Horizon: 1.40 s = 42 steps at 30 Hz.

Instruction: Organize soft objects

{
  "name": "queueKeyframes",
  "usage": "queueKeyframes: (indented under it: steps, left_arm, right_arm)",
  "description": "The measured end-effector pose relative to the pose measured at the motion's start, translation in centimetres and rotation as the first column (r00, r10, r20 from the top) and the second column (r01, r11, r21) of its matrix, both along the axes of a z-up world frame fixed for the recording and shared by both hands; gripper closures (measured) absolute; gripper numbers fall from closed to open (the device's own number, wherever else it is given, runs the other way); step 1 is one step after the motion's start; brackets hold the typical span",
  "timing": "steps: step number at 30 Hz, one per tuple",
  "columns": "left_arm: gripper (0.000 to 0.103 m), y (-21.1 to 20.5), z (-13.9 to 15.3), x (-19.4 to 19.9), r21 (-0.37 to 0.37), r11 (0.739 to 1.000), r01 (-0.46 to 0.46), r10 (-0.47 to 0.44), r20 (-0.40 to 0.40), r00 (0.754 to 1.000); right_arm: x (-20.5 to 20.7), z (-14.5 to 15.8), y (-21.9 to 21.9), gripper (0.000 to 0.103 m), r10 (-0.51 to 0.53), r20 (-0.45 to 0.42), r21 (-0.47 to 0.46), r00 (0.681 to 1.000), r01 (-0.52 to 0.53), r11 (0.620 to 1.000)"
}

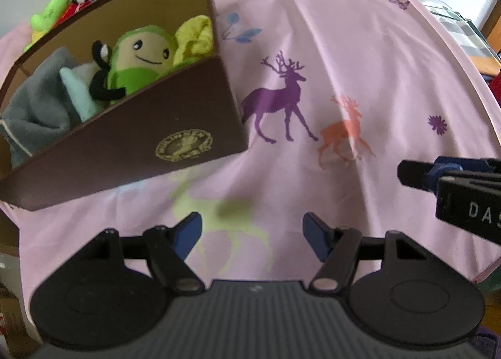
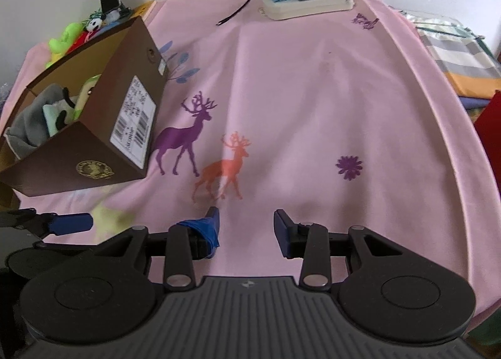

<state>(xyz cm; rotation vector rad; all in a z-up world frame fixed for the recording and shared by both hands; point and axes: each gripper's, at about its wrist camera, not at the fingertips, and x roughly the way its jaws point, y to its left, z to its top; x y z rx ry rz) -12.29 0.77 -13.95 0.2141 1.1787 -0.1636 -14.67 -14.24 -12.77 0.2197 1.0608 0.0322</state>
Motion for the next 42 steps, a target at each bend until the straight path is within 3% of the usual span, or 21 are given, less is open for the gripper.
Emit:
queueKeyframes:
  steps: [7, 28, 42]
  left_arm:
    - [0.034, -1.5, -0.1, 0.1, 0.0, 0.999, 0.043, -0.043, -0.002, 0.999]
    - [0.034, -5.7, -0.1, 0.5, 0.005, 0.992, 0.127, -0.127, 0.012, 0.992]
    - [0.034, -3.1, 0.1, 0.5, 0.014, 0.998, 0.056, -0.057, 0.018, 0.998]
  right_arm:
    - [-0.5, 0.0, -0.9, 0.082, -0.025, 0.023, -0.081, 0.999, 0.026, 0.996]
    - [-0.4, 0.0, -5.2, 0.082, -0.124, 0.034, -0.085, 0.992, 0.126, 0.988]
    - [0.8, 0.4, -3.6, 0.082, -0.053, 0.04, -0.07, 0.998, 0.056, 0.996]
